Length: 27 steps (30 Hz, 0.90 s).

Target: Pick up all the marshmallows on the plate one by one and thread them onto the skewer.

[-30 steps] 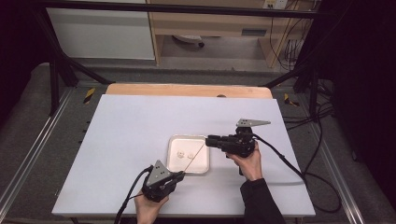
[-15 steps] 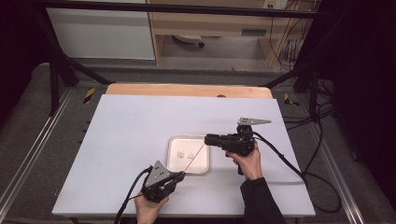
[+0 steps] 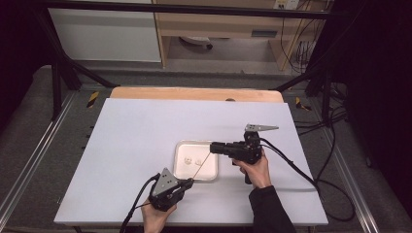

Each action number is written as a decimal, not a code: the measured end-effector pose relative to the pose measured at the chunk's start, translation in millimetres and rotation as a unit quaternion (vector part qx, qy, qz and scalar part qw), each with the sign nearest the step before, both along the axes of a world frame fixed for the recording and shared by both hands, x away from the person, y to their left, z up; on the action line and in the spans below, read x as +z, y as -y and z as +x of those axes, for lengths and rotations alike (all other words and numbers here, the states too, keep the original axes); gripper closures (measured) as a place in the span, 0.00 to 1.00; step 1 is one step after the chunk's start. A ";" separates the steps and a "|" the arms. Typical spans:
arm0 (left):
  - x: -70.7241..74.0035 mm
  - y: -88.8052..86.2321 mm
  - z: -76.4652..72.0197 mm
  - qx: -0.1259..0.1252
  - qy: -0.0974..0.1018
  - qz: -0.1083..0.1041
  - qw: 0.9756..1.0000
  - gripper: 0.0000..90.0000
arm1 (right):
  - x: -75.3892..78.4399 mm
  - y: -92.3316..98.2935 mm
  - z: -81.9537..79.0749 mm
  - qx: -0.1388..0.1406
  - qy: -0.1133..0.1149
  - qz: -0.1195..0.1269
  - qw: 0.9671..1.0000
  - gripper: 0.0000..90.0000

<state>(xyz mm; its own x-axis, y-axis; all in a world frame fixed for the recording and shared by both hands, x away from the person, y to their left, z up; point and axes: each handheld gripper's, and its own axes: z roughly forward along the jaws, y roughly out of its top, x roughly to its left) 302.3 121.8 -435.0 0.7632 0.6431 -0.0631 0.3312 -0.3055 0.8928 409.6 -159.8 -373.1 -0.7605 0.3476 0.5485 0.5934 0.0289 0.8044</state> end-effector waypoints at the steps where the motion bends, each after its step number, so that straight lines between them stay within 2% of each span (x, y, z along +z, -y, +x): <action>1: -0.3 0.2 0.2 0.000 0.000 0.002 1.000 0.98 | -0.8 -0.6 -0.2 0.001 0.001 -0.001 1.000 0.85; 9: -1.2 2.4 0.9 0.000 0.000 0.014 1.000 0.98 | -7.1 -6.7 -3.8 0.007 -0.002 0.003 1.000 0.86; 14: -2.7 3.6 2.8 -0.001 -0.006 0.022 1.000 0.98 | -11.4 -9.7 -5.9 0.010 -0.001 -0.005 1.000 0.88; 27: -4.8 7.1 2.8 0.001 -0.004 0.013 1.000 0.99 | -20.1 -10.0 -13.3 0.005 0.005 0.006 1.000 0.89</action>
